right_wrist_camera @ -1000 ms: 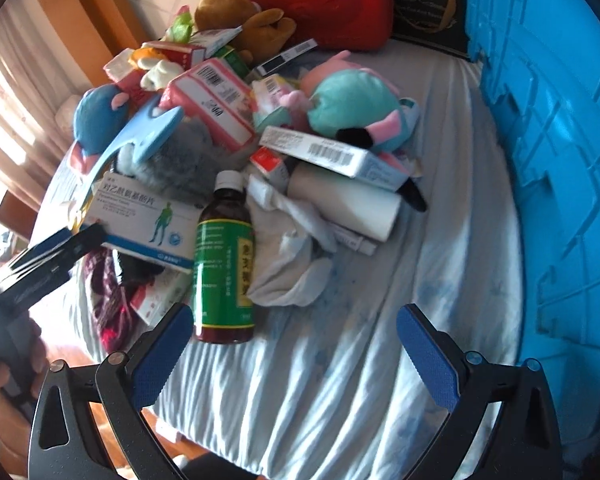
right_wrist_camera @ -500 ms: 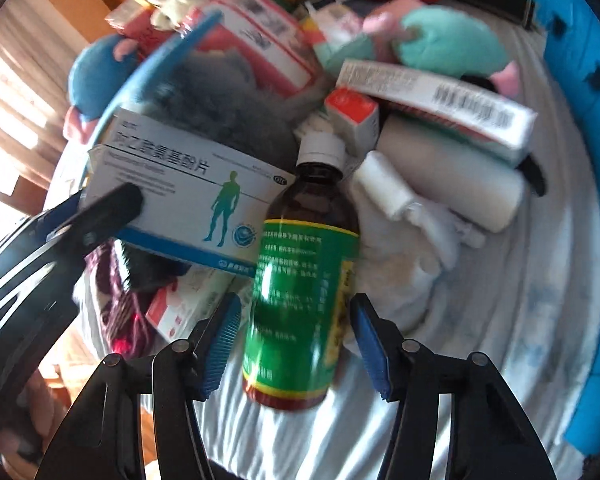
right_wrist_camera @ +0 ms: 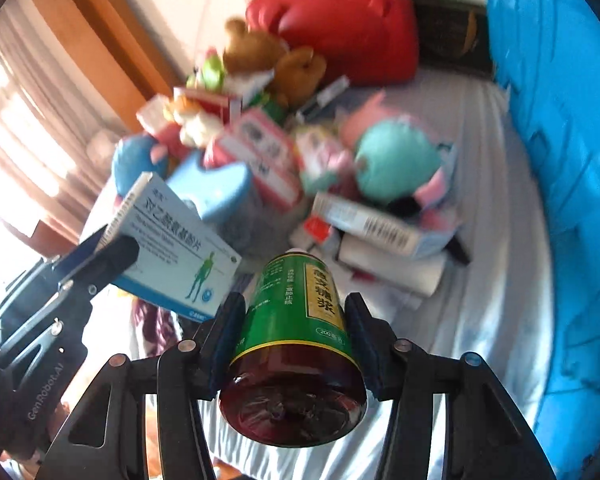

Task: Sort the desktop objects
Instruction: 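Grasp the green-labelled brown bottle with right tool while left tool grasps a small white box, then carry the bottle and small box over the crate and open both tools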

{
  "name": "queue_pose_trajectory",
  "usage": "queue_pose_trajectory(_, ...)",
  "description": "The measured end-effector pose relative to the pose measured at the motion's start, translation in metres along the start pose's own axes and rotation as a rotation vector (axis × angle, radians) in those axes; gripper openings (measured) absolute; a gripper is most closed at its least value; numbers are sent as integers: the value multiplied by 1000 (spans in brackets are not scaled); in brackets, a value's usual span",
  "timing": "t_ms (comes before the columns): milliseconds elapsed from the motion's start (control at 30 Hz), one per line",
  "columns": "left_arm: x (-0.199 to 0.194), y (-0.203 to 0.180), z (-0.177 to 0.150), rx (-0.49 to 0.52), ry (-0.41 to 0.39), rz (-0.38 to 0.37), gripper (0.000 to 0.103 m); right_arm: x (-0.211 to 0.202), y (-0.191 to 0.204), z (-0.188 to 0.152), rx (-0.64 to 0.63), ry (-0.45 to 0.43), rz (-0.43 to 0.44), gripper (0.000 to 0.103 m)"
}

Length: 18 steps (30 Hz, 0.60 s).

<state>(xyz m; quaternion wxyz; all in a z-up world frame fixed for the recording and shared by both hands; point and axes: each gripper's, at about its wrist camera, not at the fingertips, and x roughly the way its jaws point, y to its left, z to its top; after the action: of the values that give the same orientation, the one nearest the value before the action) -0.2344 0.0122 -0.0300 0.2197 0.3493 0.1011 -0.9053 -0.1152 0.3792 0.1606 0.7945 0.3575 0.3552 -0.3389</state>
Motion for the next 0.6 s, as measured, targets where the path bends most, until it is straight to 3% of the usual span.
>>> queue_pose_trajectory(200,-21,-13,21,22,-58,-17,16,-39,-6,12,-5,-91,-22,51)
queue_pose_trajectory(333,-42,-31,43,62,-133,-39,16,-85,-5,27,-4,-204,-29,51)
queue_pose_trajectory(600,-91,-89,107,152,-328,-136,16,-213,-22,45,28,-471,-116,51)
